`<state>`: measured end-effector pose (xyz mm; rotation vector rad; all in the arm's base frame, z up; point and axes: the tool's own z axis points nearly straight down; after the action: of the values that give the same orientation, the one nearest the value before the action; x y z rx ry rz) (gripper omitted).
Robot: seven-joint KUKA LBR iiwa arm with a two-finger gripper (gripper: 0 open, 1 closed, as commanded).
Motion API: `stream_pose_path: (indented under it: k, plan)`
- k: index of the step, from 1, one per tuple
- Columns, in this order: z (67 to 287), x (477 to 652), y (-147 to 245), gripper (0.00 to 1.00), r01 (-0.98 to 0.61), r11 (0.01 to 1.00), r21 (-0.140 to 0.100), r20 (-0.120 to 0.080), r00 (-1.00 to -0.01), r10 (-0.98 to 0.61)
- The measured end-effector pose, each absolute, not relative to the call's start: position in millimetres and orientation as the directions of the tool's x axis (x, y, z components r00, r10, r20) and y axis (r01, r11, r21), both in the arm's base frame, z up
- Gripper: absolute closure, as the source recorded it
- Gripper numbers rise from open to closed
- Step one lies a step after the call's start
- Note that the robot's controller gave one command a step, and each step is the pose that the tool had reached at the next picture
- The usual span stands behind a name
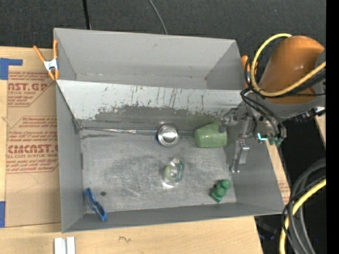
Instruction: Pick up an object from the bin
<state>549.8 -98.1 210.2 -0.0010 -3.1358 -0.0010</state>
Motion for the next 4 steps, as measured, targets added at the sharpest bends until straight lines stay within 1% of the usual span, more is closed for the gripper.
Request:
stream_pose_path:
  k: [1, 2, 3, 4]
  plan:
    - [74, 487.9, -115, 0.00, -0.392, 0.920, -0.011, -0.021, -0.920, -0.392]
    - [101, 489.2, -142, 0.00, -0.336, 0.942, -0.003, -0.005, -0.942, -0.336]
    - [100, 486.3, -121, 0.00, -0.600, 0.800, -0.001, -0.004, -0.800, -0.600]
    - [72, 503.9, -132, 0.00, -0.557, 0.831, -0.003, -0.012, -0.831, -0.557]
